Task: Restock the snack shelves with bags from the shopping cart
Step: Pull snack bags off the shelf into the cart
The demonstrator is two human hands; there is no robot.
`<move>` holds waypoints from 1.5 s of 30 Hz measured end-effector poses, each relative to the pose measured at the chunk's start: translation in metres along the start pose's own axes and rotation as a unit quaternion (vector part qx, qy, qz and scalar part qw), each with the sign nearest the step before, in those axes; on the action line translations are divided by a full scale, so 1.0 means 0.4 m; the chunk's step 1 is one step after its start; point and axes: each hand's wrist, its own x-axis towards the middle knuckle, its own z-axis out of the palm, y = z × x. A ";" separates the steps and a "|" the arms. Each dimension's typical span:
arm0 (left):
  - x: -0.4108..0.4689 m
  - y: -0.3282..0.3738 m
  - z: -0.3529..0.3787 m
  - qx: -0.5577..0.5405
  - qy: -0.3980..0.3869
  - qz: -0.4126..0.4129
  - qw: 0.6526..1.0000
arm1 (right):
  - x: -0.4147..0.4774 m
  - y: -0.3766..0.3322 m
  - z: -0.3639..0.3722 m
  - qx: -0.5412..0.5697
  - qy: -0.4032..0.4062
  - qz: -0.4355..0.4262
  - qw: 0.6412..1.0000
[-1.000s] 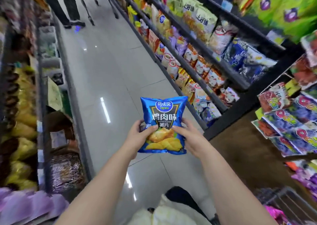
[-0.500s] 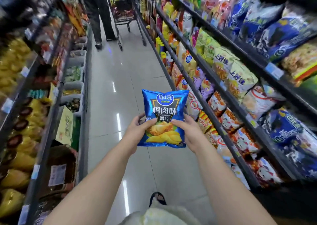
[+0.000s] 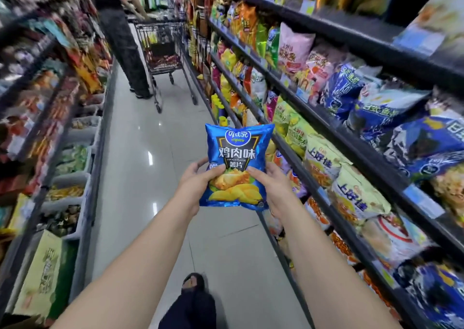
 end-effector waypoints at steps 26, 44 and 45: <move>0.869 0.828 0.972 0.221 -0.372 0.046 0.900 | 0.772 -0.971 -0.276 -0.192 0.319 -0.161 0.914; 1.173 0.812 1.311 0.285 -0.448 0.142 0.835 | 0.977 -1.148 -0.535 -0.247 0.333 -0.050 0.909; 1.182 0.811 1.319 0.281 -0.449 0.161 0.833 | 0.981 -1.148 -0.544 -0.253 0.331 -0.056 0.907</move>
